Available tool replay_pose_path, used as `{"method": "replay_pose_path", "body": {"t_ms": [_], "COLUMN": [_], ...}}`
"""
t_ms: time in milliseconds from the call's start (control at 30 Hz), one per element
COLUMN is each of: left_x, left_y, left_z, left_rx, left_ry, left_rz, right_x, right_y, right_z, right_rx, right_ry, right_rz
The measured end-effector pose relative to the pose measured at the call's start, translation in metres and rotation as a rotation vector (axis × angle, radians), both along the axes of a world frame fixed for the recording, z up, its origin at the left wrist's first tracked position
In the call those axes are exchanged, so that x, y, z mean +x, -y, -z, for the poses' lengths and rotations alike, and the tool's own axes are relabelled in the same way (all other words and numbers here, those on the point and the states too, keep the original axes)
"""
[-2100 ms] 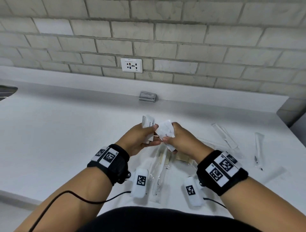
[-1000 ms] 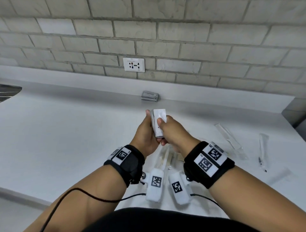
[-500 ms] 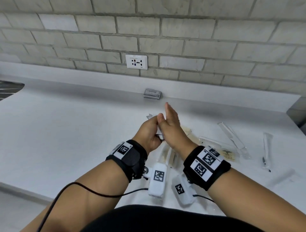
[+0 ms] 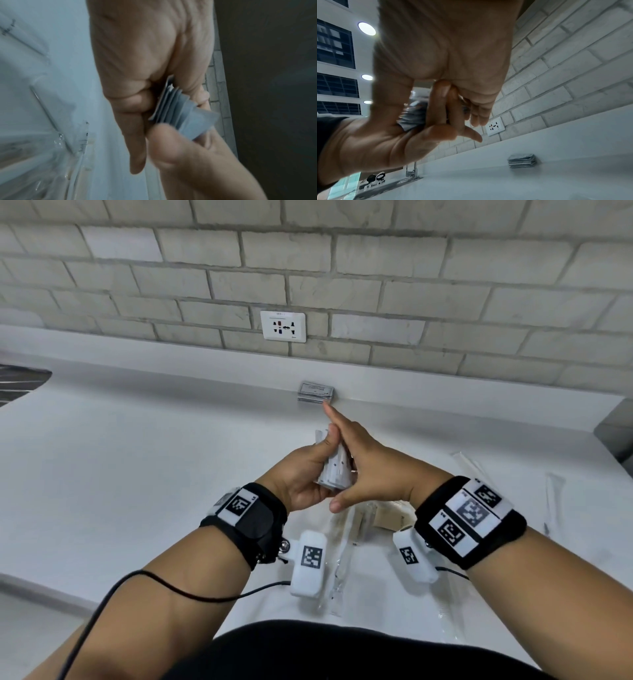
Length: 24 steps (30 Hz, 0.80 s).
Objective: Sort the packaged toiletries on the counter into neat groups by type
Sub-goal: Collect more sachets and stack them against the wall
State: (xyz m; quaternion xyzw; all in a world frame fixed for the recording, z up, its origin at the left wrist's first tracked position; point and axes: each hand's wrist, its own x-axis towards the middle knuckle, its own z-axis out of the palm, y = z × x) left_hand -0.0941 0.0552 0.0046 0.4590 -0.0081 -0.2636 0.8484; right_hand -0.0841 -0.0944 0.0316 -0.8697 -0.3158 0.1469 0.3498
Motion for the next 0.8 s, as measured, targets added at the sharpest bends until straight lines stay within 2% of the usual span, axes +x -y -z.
{"method": "replay_pose_path", "body": {"t_ms": [67, 233, 367, 633, 800], "left_x": [0.0, 0.0, 0.002, 0.004, 0.001], "left_y": [0.004, 0.01, 0.016, 0.019, 0.022], "left_z": [-0.002, -0.01, -0.006, -0.002, -0.002], "left_rx": [-0.004, -0.029, 0.017, -0.014, -0.068], "left_ry": [-0.02, -0.133, -0.121, -0.117, -0.134], "left_rz": [-0.031, -0.095, -0.202, -0.184, -0.173], "right_x": [0.0, 0.0, 0.0, 0.004, 0.004], "right_y": [0.001, -0.001, -0.002, -0.003, -0.006], "right_z": [0.0, 0.004, 0.008, 0.009, 0.009], "right_rx": [0.032, 0.0, -0.015, 0.071, 0.04], "right_ry": [-0.045, 0.027, 0.067, 0.027, 0.049], "right_rz": [-0.003, 0.034, 0.026, 0.017, 0.032]}}
